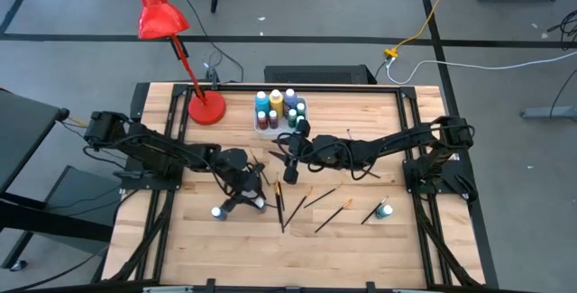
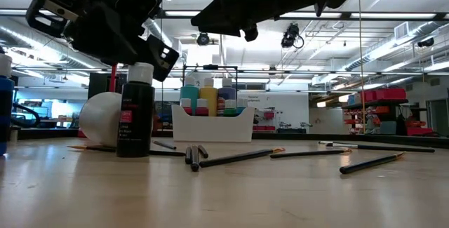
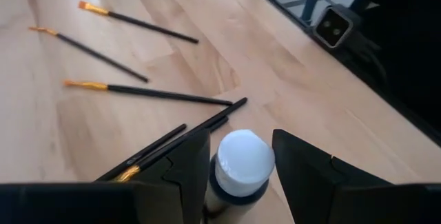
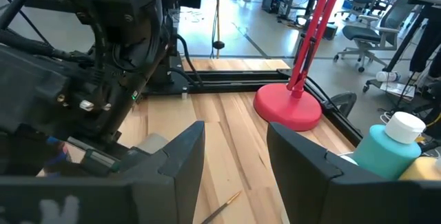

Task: Pick & Place Paint Supplies
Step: Put the black paint bottle into the white bin

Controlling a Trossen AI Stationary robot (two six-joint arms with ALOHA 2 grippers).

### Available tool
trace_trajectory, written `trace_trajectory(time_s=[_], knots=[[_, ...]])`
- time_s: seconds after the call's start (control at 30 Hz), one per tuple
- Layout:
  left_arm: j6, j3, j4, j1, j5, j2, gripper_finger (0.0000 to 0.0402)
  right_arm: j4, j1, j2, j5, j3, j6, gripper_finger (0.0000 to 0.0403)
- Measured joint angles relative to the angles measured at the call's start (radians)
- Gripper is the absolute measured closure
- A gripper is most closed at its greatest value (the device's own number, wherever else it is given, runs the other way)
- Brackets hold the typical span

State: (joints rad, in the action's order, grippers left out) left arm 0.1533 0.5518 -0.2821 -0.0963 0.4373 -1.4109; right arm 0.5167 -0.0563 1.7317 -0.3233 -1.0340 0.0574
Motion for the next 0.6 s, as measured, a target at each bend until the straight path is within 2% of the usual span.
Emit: trace_trajectory(time_s=[0.43,0.6], knots=[[0.001,0.000,0.029,0.001,-0.067,0.001,0.0237,0.000,0.000,0.000,0.000,0.000,0.002,0.0237],[0.001,0.000,0.030,0.000,-0.052,0.001,0.0273,0.000,0.000,0.000,0.000,0.000,0.003,0.0237]])
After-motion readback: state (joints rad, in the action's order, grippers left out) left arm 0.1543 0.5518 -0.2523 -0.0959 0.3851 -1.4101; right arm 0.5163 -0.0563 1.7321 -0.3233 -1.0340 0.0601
